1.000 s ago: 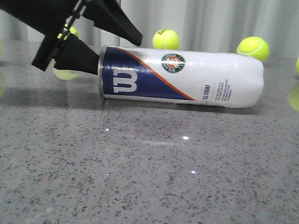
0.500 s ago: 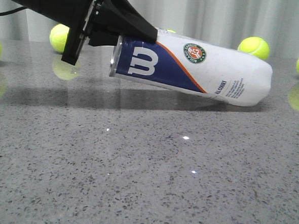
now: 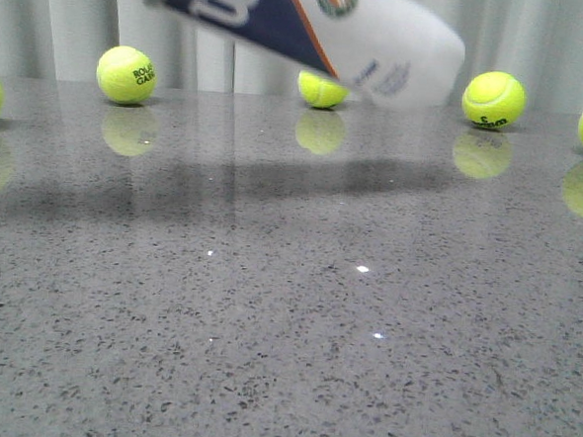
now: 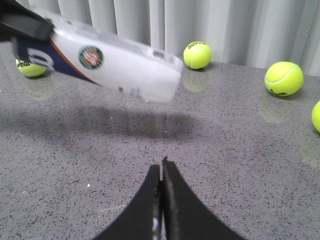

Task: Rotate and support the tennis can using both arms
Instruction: 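Lift the blue end with the left gripper, tilting the can upright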

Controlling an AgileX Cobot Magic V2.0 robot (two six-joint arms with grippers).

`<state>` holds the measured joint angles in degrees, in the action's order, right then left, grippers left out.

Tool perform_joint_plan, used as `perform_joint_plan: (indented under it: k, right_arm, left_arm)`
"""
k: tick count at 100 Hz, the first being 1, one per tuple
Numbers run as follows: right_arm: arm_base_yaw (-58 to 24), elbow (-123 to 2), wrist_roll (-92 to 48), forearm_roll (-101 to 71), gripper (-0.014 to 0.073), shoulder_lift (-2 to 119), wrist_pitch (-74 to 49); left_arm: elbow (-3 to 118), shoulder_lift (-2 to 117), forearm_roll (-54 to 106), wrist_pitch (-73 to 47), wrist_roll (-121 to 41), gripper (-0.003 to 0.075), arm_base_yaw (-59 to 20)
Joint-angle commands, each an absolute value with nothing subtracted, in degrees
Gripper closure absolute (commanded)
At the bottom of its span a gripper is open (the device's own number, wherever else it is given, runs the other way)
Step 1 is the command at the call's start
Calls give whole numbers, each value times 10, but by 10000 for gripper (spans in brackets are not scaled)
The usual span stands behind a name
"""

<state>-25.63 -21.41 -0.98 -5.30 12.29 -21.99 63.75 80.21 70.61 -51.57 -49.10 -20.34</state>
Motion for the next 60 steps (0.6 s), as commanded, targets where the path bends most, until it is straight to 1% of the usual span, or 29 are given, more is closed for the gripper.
perform_joint_plan:
  k: [1,18,34,49,60]
  right_arm:
    - [-252,-228,-14,-49,653,128,-179]
    - [-252,-228,-14,-49,653,128,-179]
    - [-252,-228,-14,-49,653,128,-179]
    - [-252,-228,-14,-49,653,128,-179]
    - [-252,-228,-14,-49,653,128,-179]
  left_arm:
    - [663,745,678,-516,-444,739,-206]
    - [715,706,529,-525,-319,739,-207]
    - [793,700,338,-586,-178,739,-233]
    - [864,702,156,-635,-68,739,-302]
    - [920,719,44,-719,-8,739,-356]
